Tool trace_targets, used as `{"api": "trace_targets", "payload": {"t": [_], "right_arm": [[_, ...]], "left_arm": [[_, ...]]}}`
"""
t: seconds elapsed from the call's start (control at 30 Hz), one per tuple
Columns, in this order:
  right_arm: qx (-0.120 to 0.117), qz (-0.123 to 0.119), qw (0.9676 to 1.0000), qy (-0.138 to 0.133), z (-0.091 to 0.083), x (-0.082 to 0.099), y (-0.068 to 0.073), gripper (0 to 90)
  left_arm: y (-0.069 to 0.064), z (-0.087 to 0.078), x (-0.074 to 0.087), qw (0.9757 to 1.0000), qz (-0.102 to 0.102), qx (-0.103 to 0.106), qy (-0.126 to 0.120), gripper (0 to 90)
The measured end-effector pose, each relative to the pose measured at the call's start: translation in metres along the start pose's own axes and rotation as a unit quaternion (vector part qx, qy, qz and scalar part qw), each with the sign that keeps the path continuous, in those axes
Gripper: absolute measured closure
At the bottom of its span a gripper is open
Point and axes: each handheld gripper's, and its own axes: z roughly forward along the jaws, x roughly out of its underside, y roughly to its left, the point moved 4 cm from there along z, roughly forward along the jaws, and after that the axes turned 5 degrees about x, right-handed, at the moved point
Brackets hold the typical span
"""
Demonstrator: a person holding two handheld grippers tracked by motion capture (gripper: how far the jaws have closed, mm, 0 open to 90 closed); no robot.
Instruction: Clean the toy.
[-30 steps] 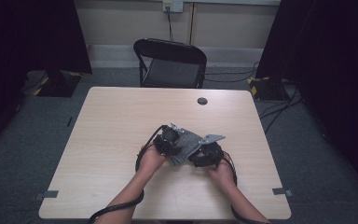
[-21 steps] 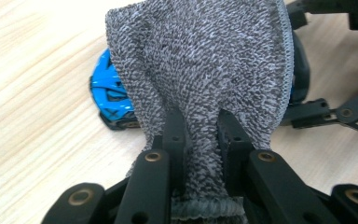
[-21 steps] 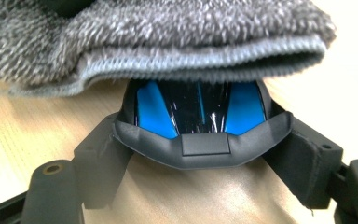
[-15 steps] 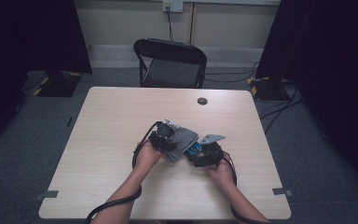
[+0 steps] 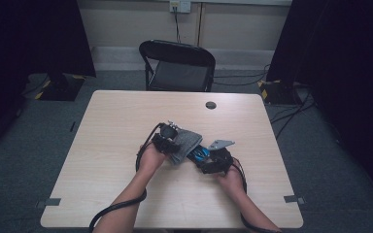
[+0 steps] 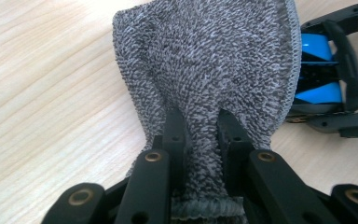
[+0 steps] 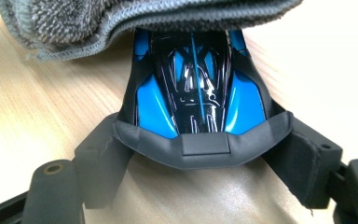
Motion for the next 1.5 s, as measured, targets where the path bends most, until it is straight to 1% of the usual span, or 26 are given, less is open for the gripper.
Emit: {"api": "trace_targets", "payload": {"t": [0.17, 0.3, 0.33, 0.37, 0.6, 0.67, 0.87, 0.9, 1.0, 1.1, 1.17, 1.27, 1.37, 1.5], "right_arm": [[-0.001, -0.001, 1.0, 0.0, 0.0, 0.0, 0.0, 24.7], [-0.001, -0.001, 1.0, 0.0, 0.0, 0.0, 0.0, 24.7], [0.0, 0.0, 1.0, 0.0, 0.0, 0.0, 0.0, 24.7], [-0.001, -0.001, 1.0, 0.0, 0.0, 0.0, 0.0, 24.7], [0.0, 0.0, 1.0, 0.0, 0.0, 0.0, 0.0, 24.7], [0.0, 0.0, 1.0, 0.0, 0.0, 0.0, 0.0, 24.6], [-0.001, -0.001, 1.0, 0.0, 0.0, 0.0, 0.0, 24.7], [0.0, 0.0, 1.0, 0.0, 0.0, 0.0, 0.0, 24.6], [0.0, 0.0, 1.0, 0.0, 0.0, 0.0, 0.0, 24.6], [0.0, 0.0, 1.0, 0.0, 0.0, 0.0, 0.0, 24.6], [-0.001, -0.001, 1.0, 0.0, 0.0, 0.0, 0.0, 24.6], [0.0, -0.001, 1.0, 0.0, 0.0, 0.0, 0.0, 24.6], [-0.001, -0.001, 1.0, 0.0, 0.0, 0.0, 0.0, 24.6], [0.0, 0.0, 1.0, 0.0, 0.0, 0.0, 0.0, 24.5]], "left_arm": [[0.008, 0.0, 0.002, 0.9999, -0.01, -0.008, 0.001, 76.7], [0.012, 0.0, 0.002, 0.9999, -0.015, -0.008, 0.003, 76.7], [0.013, 0.0, 0.003, 0.9998, -0.019, -0.008, 0.001, 76.7], [0.015, 0.0, 0.003, 0.9998, -0.018, -0.01, 0.003, 76.7], [0.023, 0.0, 0.004, 0.9994, -0.031, -0.014, 0.005, 76.7], [0.025, 0.0, 0.005, 0.9994, -0.03, -0.017, 0.006, 76.7], [0.034, -0.001, 0.009, 0.9987, -0.044, -0.023, 0.007, 76.7], [0.036, -0.001, 0.01, 0.9987, -0.045, -0.024, 0.009, 76.7], [0.044, -0.002, 0.015, 0.9978, -0.057, -0.029, 0.014, 76.8], [0.05, -0.003, 0.02, 0.9972, -0.065, -0.035, 0.015, 76.7], [0.055, -0.005, 0.024, 0.9967, -0.067, -0.043, 0.018, 76.7], [0.061, -0.008, 0.03, 0.996, -0.073, -0.047, 0.017, 76.7], [0.064, -0.012, 0.037, 0.9957, -0.078, -0.047, 0.016, 76.7], [0.068, -0.017, 0.051, 0.9953, -0.083, -0.048, 0.014, 76.7]]}}
